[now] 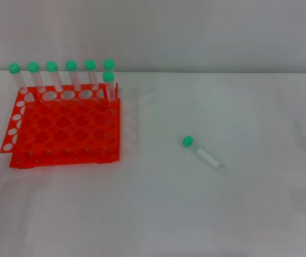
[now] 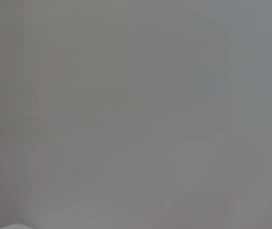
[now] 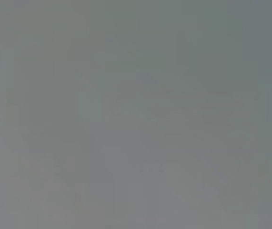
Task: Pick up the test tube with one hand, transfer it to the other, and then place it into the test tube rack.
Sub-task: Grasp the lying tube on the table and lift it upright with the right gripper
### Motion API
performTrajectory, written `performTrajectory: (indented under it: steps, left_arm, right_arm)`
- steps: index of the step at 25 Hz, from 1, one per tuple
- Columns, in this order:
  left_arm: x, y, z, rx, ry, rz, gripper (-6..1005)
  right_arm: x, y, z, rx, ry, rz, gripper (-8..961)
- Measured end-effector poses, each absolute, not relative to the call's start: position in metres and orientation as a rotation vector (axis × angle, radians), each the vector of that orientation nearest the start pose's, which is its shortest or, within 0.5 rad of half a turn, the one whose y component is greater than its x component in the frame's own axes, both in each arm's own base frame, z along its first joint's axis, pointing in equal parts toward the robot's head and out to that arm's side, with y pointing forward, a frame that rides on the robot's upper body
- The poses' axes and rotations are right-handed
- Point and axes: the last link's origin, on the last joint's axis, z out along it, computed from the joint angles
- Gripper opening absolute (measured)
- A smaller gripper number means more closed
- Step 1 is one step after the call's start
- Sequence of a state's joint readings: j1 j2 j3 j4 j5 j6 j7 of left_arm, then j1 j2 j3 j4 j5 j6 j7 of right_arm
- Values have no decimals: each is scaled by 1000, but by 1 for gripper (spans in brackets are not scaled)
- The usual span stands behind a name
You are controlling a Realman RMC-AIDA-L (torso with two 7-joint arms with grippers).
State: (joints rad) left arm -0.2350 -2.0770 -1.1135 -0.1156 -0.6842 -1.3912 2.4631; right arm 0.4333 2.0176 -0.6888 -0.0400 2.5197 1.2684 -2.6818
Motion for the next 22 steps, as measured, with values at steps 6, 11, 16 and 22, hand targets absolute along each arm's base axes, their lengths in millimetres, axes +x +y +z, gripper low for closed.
performTrajectory:
  steps: [6, 11, 16, 22]
  left_arm:
    - [-377, 258, 26, -1242, -878, -1093, 706]
    - [-375, 260, 26, -1244, -878, -1099, 706]
    - [-375, 260, 25, -1242, -891, -1112, 706]
    - [-373, 260, 23, -1264, -894, -1116, 705]
  right_arm:
    - [362, 333, 58, -1408, 688, 915, 827]
    - [354, 338, 57, -1475, 702, 963, 827]
    - [342, 346, 54, -1596, 738, 1023, 827]
    - [315, 373, 64, -1873, 813, 994, 826]
